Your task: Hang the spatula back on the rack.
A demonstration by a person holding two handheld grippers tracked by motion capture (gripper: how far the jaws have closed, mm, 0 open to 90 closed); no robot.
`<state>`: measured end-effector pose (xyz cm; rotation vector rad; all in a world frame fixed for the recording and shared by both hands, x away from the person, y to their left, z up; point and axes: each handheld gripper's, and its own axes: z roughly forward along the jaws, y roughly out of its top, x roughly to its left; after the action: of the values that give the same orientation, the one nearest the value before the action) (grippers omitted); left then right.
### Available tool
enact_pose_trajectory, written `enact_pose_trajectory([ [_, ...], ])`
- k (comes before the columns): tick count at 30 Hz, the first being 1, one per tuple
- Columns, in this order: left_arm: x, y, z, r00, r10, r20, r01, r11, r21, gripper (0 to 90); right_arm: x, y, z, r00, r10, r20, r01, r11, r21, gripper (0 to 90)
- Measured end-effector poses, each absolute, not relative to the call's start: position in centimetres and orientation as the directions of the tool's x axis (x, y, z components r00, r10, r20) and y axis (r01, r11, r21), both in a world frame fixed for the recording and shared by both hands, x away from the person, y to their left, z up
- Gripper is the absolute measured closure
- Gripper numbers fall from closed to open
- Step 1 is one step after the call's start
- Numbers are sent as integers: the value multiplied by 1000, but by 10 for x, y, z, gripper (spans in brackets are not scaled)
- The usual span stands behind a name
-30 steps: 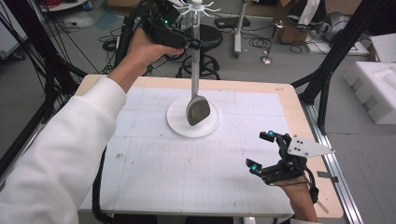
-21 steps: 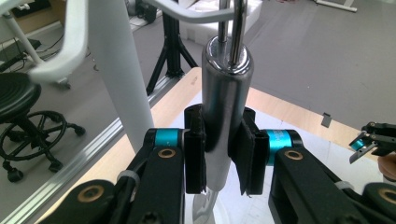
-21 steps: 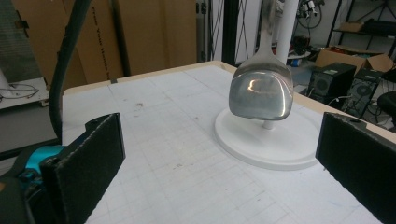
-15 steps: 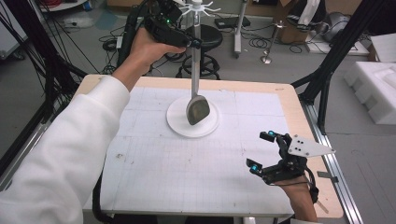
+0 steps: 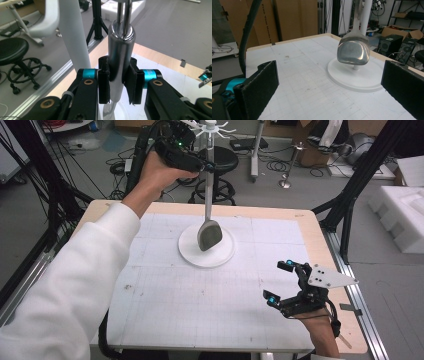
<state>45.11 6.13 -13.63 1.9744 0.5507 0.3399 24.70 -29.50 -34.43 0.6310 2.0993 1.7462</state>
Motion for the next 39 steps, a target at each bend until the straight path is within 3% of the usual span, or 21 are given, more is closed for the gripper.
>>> enact_pose_trajectory([
  [3,448,64,-135,853,521,11,215,-372,903,668,246,-296,-344,-845,535,25,120,142,983,4],
  [10,434,79,-137,863,504,39,188,-391,901,613,246,-297,-345,-845,534,27,121,143,982,4],
  [18,402,108,-159,892,450,53,143,-391,909,442,250,-303,-345,-839,543,25,116,135,984,4],
  [22,385,120,-174,892,449,41,159,-397,904,278,251,-303,-344,-836,549,25,119,137,983,4],
  [25,370,128,-186,883,458,102,114,-420,901,160,252,-303,-346,-833,552,28,124,138,983,4],
  [30,350,148,-207,900,421,115,73,-406,911,17,254,-303,-348,-823,567,32,136,143,980,4],
  [39,314,193,-241,891,435,130,39,-360,932,17,255,-299,-350,-822,568,45,161,157,974,4],
])
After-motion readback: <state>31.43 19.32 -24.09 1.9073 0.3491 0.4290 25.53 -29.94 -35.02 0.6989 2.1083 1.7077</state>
